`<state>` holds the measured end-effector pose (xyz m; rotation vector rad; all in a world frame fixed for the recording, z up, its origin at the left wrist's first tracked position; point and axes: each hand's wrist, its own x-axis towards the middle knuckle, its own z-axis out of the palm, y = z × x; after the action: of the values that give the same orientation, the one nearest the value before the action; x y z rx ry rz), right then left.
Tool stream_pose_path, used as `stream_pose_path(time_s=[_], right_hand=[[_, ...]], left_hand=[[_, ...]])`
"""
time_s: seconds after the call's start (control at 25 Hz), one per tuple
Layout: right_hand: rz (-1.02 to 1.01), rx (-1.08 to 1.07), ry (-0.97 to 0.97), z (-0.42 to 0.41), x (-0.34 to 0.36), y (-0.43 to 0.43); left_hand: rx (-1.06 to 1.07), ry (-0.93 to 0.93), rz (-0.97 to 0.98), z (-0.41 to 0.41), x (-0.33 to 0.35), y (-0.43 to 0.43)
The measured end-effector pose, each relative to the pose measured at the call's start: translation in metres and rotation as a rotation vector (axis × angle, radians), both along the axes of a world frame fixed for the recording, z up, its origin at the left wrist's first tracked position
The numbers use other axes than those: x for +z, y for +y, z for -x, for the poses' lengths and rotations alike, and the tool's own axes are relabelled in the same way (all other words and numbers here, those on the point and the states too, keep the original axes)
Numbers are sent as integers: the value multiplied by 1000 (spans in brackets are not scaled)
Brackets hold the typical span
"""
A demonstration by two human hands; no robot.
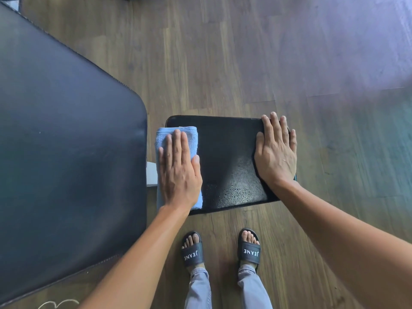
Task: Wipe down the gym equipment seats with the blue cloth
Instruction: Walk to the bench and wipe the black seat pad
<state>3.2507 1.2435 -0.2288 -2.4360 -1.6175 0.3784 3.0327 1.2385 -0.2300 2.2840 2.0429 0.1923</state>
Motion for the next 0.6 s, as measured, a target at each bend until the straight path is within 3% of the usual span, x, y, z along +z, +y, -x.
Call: stream_pose_path(time_s=[0.28, 0.6], right_hand=[[4, -14, 73, -2, 4, 2], [-1, -51, 313, -11, 20, 5]], left_hand=[[41, 42, -22, 4, -2, -39], [90, 60, 12, -42, 1, -49]])
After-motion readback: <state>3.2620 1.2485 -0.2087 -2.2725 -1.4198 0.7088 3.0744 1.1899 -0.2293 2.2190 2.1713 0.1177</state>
